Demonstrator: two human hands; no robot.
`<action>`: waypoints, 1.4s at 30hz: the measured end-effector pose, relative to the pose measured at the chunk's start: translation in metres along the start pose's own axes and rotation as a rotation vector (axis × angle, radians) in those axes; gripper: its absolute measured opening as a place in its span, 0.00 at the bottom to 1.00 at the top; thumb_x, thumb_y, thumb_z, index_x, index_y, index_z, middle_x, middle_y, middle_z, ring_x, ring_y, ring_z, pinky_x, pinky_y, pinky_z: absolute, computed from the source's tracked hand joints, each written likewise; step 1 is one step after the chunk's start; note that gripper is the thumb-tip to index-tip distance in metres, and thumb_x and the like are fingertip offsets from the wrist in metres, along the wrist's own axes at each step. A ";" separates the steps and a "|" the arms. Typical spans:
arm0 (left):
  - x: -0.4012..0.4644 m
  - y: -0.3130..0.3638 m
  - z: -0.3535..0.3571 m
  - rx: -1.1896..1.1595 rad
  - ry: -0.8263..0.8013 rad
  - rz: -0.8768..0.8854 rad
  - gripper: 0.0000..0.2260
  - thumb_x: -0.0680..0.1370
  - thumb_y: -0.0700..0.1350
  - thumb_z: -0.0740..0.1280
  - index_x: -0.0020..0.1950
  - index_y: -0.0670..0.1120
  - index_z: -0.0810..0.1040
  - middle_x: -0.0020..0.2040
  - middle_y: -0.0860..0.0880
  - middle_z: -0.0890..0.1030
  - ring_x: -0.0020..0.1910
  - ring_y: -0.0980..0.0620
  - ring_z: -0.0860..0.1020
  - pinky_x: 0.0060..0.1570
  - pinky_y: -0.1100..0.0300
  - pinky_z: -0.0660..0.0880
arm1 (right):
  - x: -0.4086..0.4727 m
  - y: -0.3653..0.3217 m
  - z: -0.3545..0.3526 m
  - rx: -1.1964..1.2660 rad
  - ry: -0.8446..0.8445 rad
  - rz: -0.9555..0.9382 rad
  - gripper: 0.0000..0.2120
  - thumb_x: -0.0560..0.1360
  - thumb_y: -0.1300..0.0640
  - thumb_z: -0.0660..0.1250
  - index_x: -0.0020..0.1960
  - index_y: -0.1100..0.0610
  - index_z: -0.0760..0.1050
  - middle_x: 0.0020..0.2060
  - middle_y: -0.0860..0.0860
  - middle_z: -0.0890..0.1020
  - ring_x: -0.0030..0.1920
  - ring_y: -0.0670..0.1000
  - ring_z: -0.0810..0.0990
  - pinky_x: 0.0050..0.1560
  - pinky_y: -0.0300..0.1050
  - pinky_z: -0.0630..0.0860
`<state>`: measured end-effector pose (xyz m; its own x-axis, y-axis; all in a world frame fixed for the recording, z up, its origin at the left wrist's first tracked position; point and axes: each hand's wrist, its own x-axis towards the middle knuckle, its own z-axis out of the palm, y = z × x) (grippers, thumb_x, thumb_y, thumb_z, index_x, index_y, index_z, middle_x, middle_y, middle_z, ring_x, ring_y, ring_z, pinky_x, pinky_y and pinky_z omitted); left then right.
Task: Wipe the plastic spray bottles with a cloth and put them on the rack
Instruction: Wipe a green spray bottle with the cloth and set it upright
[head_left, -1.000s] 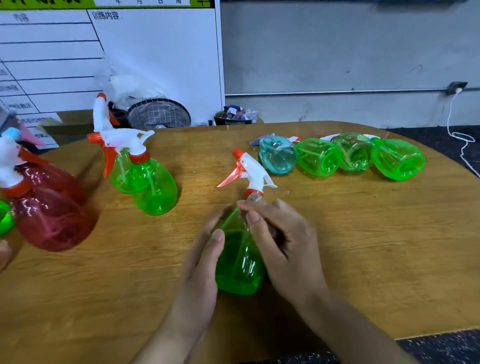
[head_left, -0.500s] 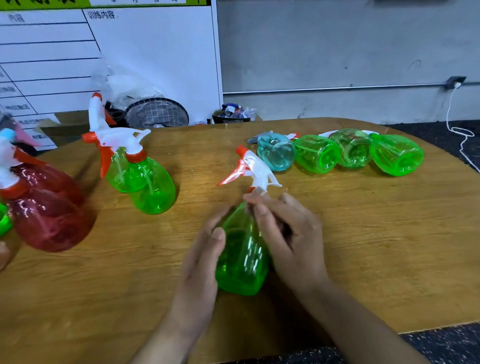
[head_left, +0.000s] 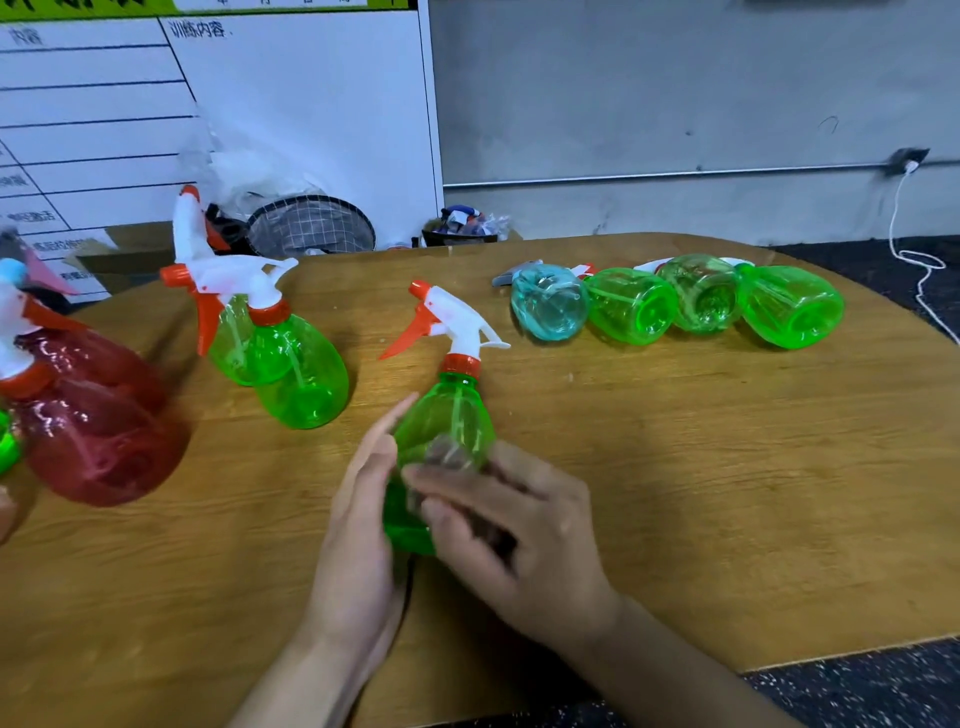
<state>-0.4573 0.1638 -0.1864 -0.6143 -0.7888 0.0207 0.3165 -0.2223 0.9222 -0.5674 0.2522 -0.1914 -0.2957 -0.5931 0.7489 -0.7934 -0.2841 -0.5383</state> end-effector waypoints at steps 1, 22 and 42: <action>-0.002 -0.003 0.003 0.028 -0.006 0.012 0.18 0.83 0.53 0.64 0.71 0.50 0.80 0.68 0.44 0.84 0.70 0.42 0.80 0.69 0.44 0.76 | 0.004 0.006 -0.006 0.025 0.031 0.079 0.11 0.81 0.54 0.69 0.60 0.53 0.86 0.42 0.42 0.77 0.38 0.38 0.73 0.40 0.30 0.68; -0.002 -0.002 0.006 0.115 -0.021 0.043 0.25 0.82 0.59 0.63 0.75 0.48 0.75 0.67 0.46 0.84 0.68 0.46 0.81 0.67 0.46 0.77 | 0.004 0.014 -0.006 -0.001 0.029 0.087 0.12 0.82 0.54 0.68 0.61 0.56 0.85 0.39 0.45 0.75 0.36 0.41 0.71 0.36 0.33 0.67; -0.013 -0.011 0.007 0.266 -0.173 0.106 0.29 0.77 0.50 0.72 0.78 0.51 0.71 0.73 0.55 0.79 0.73 0.53 0.77 0.68 0.55 0.77 | 0.011 0.028 -0.021 0.193 0.148 0.357 0.15 0.80 0.52 0.72 0.64 0.57 0.83 0.54 0.52 0.85 0.55 0.54 0.84 0.56 0.51 0.80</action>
<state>-0.4579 0.1807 -0.1944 -0.7091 -0.6852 0.1664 0.1994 0.0316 0.9794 -0.6039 0.2530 -0.1899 -0.6177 -0.5694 0.5424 -0.5178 -0.2246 -0.8255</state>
